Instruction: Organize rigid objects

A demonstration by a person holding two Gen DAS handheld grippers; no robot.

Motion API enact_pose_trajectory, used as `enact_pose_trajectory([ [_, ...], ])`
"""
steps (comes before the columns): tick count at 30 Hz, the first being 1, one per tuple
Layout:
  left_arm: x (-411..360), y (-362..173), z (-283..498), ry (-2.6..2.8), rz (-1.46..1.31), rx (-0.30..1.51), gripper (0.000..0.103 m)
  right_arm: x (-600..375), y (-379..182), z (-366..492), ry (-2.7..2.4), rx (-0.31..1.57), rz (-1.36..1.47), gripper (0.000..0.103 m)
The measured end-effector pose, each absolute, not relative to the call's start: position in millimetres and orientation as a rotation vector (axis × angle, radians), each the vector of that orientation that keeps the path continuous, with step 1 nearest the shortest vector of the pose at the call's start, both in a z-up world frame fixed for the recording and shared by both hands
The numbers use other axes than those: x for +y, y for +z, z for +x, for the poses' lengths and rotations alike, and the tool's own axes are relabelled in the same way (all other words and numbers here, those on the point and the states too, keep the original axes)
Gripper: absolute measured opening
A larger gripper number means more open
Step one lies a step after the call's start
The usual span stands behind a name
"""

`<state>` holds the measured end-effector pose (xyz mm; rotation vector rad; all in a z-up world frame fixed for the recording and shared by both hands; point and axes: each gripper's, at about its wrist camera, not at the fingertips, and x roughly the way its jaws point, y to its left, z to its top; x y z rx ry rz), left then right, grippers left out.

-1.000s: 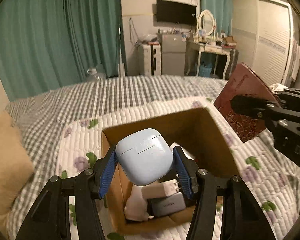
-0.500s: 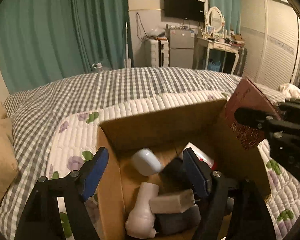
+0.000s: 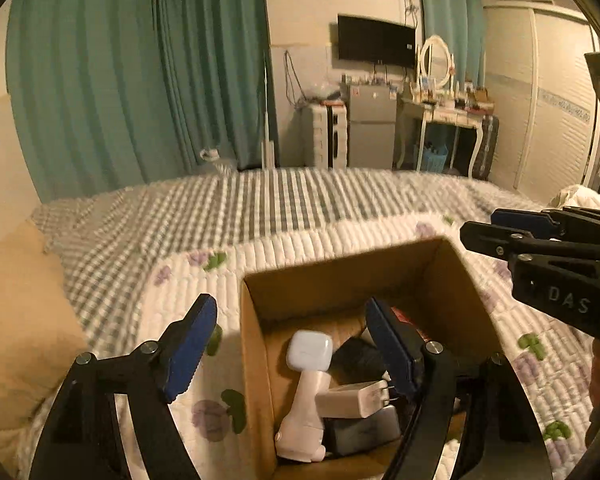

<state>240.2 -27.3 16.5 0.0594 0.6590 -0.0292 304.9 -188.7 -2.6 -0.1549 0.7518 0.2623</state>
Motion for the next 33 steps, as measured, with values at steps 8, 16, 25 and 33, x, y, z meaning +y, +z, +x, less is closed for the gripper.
enact_pose_trajectory([
  [8, -24.3, 97.1, 177.5, -0.026, 0.057, 0.499, 0.086, -197.8, 86.9, 232.0, 0.249, 0.615, -0.171, 0.038],
  [16, -16.9, 147.5, 101.4, -0.031, 0.047, 0.331, 0.1, -211.3, 138.0, 144.7, 0.201, 0.475, -0.203, 0.094],
  [25, -11.2, 110.9, 54.9, 0.025, 0.017, 0.283, 0.103, -242.8, 112.9, 81.3, 0.155, 0.357, -0.074, 0.103],
  [33, 0.0, 56.4, 35.9, 0.047, -0.071, 0.284, 0.103, -239.5, 42.9, 66.4, 0.162, 0.353, -0.067, 0.103],
])
